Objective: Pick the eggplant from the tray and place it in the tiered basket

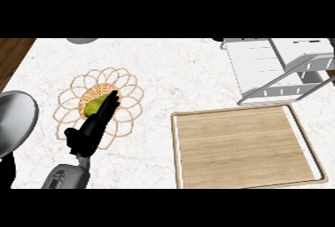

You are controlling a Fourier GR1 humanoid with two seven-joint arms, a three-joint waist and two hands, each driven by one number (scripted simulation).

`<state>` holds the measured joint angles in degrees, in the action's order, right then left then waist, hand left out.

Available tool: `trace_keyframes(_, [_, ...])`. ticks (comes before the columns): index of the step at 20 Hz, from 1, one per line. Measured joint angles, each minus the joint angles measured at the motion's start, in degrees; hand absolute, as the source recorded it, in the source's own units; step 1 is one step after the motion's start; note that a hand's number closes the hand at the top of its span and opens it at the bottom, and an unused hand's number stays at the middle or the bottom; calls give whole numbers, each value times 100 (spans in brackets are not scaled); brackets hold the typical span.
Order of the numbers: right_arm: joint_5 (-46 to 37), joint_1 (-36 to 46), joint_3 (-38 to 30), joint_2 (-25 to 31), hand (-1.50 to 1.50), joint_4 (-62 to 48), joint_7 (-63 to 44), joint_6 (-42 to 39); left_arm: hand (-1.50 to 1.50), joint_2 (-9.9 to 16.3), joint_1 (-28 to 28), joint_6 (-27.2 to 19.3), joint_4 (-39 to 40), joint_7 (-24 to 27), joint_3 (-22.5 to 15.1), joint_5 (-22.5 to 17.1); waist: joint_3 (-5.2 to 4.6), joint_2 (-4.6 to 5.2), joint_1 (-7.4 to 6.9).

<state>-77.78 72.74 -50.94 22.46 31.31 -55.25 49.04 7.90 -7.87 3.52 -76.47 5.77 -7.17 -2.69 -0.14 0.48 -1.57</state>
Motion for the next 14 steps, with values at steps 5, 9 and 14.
trace_keyframes(5, [-1062,-261,240,18,-150,594,-539,332,0,82,4,42,93,20,146,-69,-9,-74,184])
trace_keyframes(9, [-1488,-548,300,-304,-150,1560,-565,480,0,118,202,-7,17,3,213,-90,-8,-174,338])
trace_keyframes(14, [-1710,-969,325,-962,-150,2987,-631,380,0,120,340,-77,21,2,304,-121,-9,-278,564])
